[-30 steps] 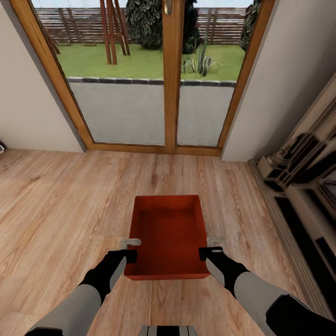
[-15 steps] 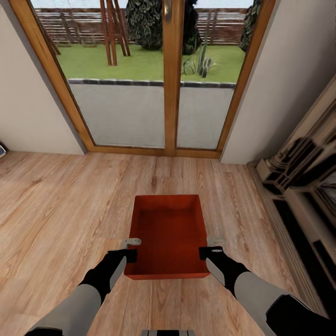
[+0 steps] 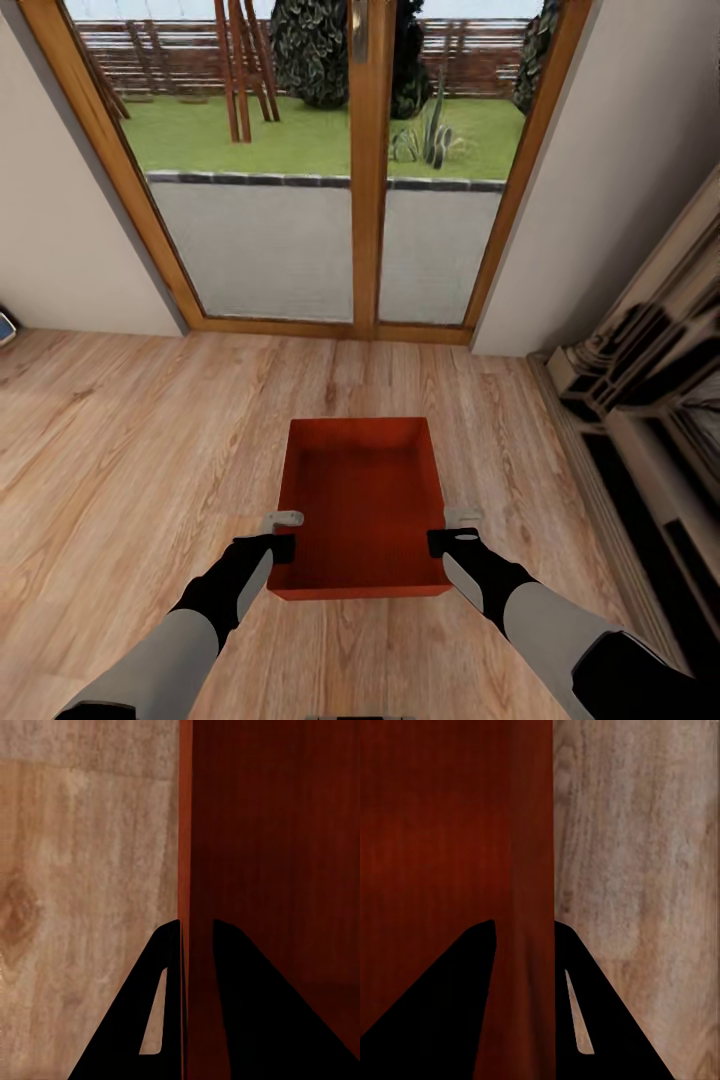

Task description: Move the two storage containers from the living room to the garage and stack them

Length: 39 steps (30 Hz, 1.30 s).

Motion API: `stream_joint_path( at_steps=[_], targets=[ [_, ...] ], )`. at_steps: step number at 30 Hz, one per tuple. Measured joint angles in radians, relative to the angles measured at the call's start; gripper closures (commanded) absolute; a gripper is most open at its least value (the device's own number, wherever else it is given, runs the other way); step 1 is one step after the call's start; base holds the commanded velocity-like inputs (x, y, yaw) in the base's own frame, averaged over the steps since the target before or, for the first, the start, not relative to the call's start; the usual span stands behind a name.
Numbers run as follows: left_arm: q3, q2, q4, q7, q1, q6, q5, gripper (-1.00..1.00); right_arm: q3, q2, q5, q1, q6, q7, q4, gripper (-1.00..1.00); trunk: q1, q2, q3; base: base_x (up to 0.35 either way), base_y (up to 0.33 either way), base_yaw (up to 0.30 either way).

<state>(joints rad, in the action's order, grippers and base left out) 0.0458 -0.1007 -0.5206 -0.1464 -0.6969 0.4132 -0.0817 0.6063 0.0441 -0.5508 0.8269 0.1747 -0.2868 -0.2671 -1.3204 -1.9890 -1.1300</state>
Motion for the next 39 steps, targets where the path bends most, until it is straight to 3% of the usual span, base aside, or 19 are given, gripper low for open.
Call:
stream_joint_path(
  at_steps=[39],
  targets=[
    [0.0, 0.0, 0.002, -0.001, 0.0, 0.0, -0.001, 1.0, 0.002, -0.001, -0.001, 0.0, 0.003, -0.002, -0.001, 1.0, 0.15, 0.273, 0.122, 0.0, 0.0, 0.0]
  ],
)
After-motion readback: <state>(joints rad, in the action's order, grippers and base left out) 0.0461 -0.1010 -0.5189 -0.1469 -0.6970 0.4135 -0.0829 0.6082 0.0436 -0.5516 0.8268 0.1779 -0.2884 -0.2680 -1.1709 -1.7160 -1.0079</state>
